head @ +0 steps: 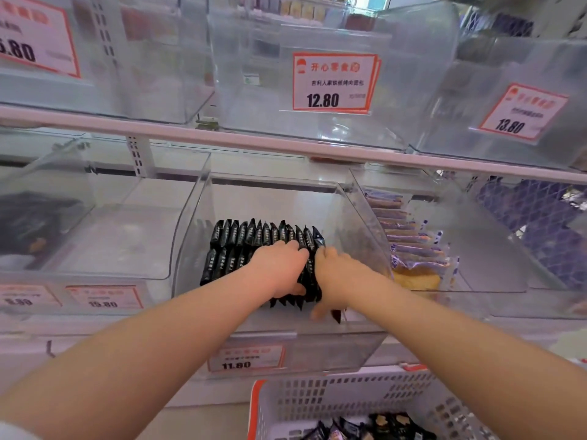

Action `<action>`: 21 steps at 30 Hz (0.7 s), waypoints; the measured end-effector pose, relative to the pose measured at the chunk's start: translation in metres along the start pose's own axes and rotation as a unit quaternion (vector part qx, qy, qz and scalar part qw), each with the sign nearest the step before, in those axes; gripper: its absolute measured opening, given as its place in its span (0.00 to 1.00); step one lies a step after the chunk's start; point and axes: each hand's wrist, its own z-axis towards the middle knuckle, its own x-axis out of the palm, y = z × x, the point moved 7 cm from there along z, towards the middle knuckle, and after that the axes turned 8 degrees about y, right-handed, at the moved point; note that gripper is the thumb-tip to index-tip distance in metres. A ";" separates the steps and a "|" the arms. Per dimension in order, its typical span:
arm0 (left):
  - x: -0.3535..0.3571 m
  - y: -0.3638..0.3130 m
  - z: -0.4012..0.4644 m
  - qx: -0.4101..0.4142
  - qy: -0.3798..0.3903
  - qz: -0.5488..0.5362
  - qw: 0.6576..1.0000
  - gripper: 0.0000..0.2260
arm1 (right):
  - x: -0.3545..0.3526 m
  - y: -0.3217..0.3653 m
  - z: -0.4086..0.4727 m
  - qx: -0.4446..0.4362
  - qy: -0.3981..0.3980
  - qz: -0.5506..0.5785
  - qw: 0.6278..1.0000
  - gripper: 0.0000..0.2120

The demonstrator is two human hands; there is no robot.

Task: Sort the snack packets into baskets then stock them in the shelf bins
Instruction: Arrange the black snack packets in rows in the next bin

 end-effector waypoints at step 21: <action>0.007 0.002 0.014 -0.072 -0.019 -0.021 0.997 0.33 | 0.003 0.001 0.002 -0.043 -0.075 -0.066 0.994 0.17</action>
